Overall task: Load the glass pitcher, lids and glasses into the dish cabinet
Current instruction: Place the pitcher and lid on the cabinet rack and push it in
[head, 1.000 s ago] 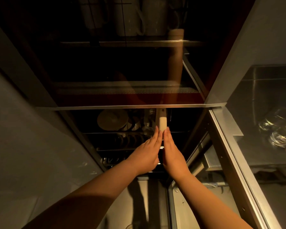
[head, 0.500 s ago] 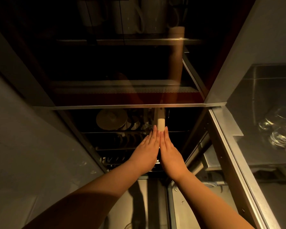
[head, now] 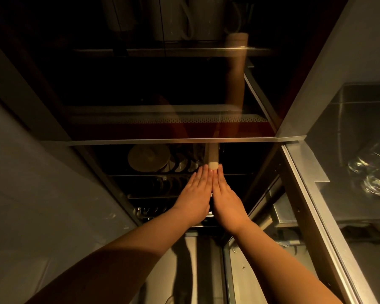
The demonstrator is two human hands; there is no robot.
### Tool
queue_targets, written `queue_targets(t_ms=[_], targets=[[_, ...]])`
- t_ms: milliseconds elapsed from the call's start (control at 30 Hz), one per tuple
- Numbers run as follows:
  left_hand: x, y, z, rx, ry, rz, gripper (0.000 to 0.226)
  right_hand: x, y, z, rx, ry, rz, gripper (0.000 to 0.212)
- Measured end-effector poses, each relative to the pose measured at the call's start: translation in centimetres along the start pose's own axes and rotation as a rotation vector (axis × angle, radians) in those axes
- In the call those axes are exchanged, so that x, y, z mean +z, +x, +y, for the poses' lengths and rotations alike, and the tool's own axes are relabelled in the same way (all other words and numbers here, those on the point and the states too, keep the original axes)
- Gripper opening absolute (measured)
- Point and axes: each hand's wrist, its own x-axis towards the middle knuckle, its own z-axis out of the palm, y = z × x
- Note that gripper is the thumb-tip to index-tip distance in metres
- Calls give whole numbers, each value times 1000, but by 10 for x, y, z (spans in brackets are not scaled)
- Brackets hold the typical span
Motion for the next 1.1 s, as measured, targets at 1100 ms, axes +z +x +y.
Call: queue_targets(t_ms=[1100], targets=[[1, 41, -4, -12, -125, -25, 72, -2, 28, 29, -8, -136, -46, 84]])
